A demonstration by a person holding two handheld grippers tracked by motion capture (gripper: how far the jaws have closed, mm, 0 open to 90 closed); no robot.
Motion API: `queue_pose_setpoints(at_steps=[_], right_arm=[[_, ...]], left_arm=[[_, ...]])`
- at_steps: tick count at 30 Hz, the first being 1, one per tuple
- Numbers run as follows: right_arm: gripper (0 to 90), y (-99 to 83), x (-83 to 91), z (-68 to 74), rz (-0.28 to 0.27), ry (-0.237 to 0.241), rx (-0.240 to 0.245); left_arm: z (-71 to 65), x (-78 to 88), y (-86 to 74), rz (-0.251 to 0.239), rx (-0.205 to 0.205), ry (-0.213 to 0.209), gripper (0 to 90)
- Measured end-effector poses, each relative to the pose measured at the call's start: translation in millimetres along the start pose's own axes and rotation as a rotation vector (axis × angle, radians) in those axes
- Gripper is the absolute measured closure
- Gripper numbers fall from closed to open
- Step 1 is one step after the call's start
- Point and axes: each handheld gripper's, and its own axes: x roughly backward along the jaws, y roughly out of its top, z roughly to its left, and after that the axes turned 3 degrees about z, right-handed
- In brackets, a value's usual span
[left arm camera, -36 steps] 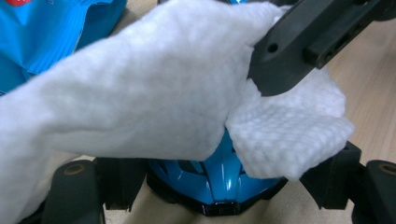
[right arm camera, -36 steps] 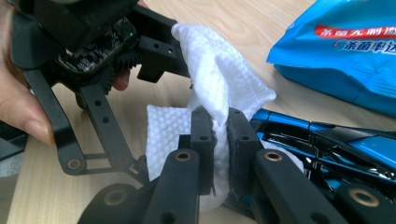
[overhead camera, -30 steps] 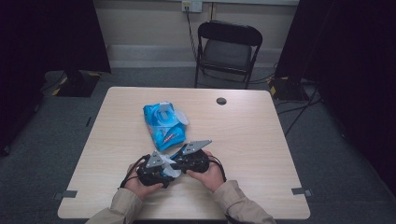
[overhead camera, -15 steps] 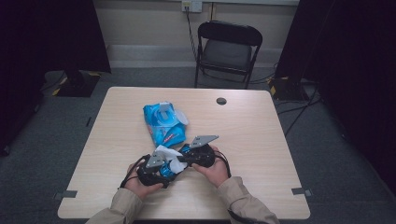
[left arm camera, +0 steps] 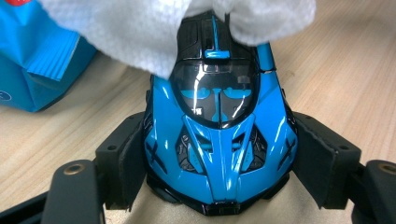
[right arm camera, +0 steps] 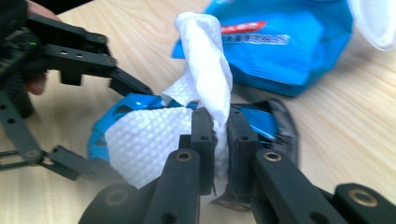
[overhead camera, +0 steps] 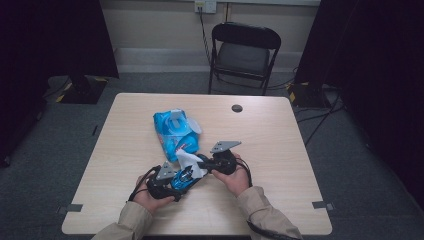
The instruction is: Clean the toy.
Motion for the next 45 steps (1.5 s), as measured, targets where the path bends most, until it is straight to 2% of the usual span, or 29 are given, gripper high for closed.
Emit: queue_pose_setpoints(at_steps=[15, 24, 27, 37, 45], right_arm=[[83.7, -1.9, 5.4, -17.6, 0.004, -0.039, -0.03], [83.9, -1.7, 8.6, -27.8, 0.006, -0.082, -0.043], [83.9, -3.4, 9.0, -31.7, 0.005, -0.077, -0.055], [83.9, -4.8, 11.4, -34.6, 0.009, -0.091, -0.057], [83.9, -10.5, 18.4, -41.6, 0.019, -0.122, -0.074]], left_arm=[[-0.3, 0.1, -0.2, 0.002, 0.004, 0.0, 25.5], [-0.8, 0.8, -1.0, 0.001, 0.008, 0.002, 25.6], [-0.5, 1.2, -0.9, 0.002, 0.0, 0.009, 25.6], [-0.4, 1.2, -1.0, 0.002, 0.0, 0.009, 25.5], [-0.6, 1.1, -1.0, 0.002, 0.003, 0.005, 25.6]])
